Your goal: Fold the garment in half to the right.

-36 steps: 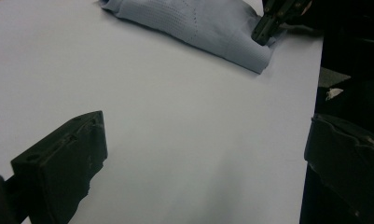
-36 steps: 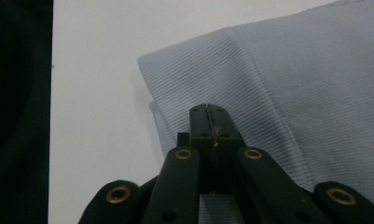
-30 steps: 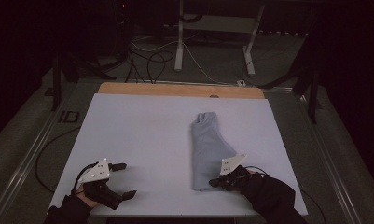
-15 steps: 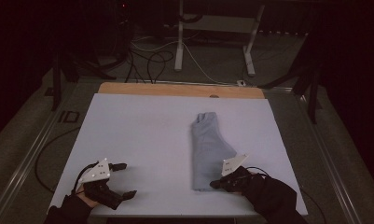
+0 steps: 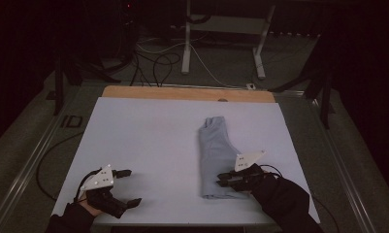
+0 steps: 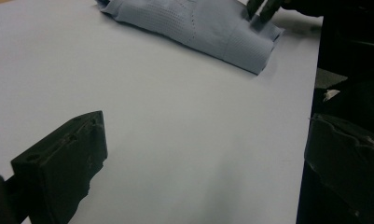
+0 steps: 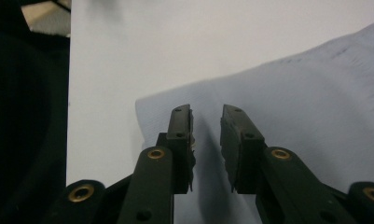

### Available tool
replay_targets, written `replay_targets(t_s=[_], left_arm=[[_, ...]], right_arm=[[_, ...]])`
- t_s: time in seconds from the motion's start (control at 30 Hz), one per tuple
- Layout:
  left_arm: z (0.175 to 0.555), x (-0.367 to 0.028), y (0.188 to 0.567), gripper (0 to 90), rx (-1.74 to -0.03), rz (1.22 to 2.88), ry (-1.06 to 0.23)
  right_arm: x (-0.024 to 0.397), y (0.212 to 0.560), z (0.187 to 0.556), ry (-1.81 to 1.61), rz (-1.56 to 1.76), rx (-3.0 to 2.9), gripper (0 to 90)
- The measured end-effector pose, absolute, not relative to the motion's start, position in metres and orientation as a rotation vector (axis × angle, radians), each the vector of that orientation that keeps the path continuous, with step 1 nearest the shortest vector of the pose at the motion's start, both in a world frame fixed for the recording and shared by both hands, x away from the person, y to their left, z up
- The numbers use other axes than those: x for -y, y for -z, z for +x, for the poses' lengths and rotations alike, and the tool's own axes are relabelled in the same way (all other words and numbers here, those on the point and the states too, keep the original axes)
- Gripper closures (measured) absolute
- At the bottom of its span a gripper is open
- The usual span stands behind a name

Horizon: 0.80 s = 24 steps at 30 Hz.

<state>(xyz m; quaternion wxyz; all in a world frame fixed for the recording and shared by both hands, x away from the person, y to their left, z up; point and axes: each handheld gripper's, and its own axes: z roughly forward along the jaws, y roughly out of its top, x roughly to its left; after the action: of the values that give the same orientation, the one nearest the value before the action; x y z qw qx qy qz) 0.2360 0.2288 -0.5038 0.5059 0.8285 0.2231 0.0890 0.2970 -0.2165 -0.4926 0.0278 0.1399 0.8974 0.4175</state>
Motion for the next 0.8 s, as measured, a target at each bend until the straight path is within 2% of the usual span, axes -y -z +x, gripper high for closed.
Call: replay_targets(t_s=[0.17, 0.37, 0.43, 0.53, 0.8], left_arm=[[0.236, -0.229, 0.504, 0.5, -0.54, 2.0, -0.212], [0.236, -0.23, 0.504, 0.5, -0.54, 1.999, -0.212], [0.236, -0.23, 0.504, 0.5, -0.545, 1.999, -0.211], [0.236, -0.23, 0.504, 0.5, -0.549, 2.006, -0.216], [0.235, -0.233, 0.504, 0.5, -0.562, 1.999, -0.22]], right_arm=[[0.211, 0.484, 0.304, -1.323, 0.435, -2.749, 45.4], [0.207, 0.478, 0.315, -1.346, 0.474, -2.715, 26.1], [0.206, 0.475, 0.319, -1.384, 0.461, -2.733, 12.4], [0.204, 0.472, 0.323, -1.397, 0.484, -2.738, 9.1], [0.206, 0.465, 0.329, -1.403, 0.546, -2.633, 9.0]])
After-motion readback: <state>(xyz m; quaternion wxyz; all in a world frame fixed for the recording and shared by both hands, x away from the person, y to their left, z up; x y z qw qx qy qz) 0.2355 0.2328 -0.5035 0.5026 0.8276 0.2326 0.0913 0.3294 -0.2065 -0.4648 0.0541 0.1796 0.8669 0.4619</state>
